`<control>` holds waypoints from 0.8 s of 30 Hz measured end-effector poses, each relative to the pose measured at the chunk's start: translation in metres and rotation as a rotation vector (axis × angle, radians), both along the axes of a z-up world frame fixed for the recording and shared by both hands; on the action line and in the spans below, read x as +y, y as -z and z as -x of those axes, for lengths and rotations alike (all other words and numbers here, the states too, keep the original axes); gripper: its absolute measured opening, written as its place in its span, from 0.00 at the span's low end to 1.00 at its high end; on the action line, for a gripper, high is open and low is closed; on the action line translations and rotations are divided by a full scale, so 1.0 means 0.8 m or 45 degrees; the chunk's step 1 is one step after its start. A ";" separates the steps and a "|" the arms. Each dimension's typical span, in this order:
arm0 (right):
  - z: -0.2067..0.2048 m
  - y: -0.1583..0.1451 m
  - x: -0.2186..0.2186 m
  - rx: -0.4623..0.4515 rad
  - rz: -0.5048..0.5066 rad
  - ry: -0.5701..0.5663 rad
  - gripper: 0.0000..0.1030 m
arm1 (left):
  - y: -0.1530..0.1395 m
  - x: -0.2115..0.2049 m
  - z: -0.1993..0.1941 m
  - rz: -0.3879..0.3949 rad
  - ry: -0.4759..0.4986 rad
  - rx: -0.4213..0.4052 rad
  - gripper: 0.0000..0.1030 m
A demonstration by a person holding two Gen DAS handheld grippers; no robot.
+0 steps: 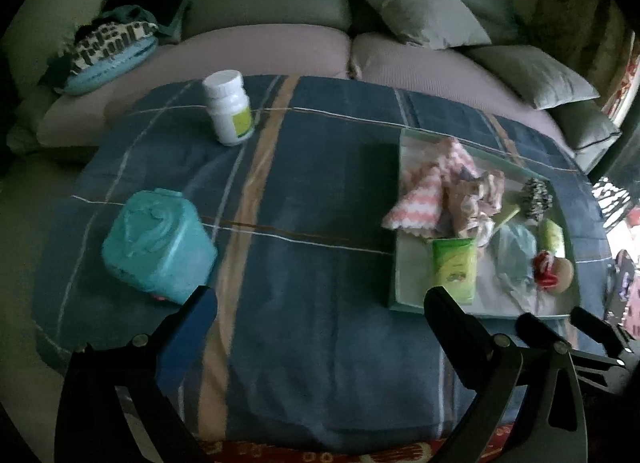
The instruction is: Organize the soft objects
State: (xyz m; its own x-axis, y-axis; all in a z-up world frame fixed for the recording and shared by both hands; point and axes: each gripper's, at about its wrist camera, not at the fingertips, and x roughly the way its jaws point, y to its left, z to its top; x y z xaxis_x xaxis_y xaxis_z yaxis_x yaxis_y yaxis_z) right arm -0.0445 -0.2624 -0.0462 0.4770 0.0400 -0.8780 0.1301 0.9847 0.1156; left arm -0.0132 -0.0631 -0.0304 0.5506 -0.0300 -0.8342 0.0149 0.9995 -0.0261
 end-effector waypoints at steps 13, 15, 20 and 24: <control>0.009 -0.005 0.003 -0.001 -0.002 0.017 1.00 | -0.002 0.010 0.014 -0.056 -0.060 -0.002 1.00; 0.011 -0.006 0.005 -0.002 0.000 0.014 1.00 | -0.003 0.013 0.016 -0.063 -0.072 -0.005 1.00; 0.013 -0.009 0.006 -0.003 0.002 0.010 1.00 | -0.006 0.015 0.019 -0.081 -0.082 -0.010 1.00; 0.013 -0.009 0.007 -0.003 0.002 0.010 1.00 | -0.008 0.014 0.021 -0.084 -0.078 -0.014 1.00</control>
State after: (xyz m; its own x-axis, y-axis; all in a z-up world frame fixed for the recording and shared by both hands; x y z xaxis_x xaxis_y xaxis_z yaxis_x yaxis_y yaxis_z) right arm -0.0547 -0.2571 -0.0393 0.4791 0.0348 -0.8771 0.1379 0.9838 0.1143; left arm -0.0299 -0.0521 -0.0241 0.5589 0.0586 -0.8271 -0.0461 0.9982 0.0396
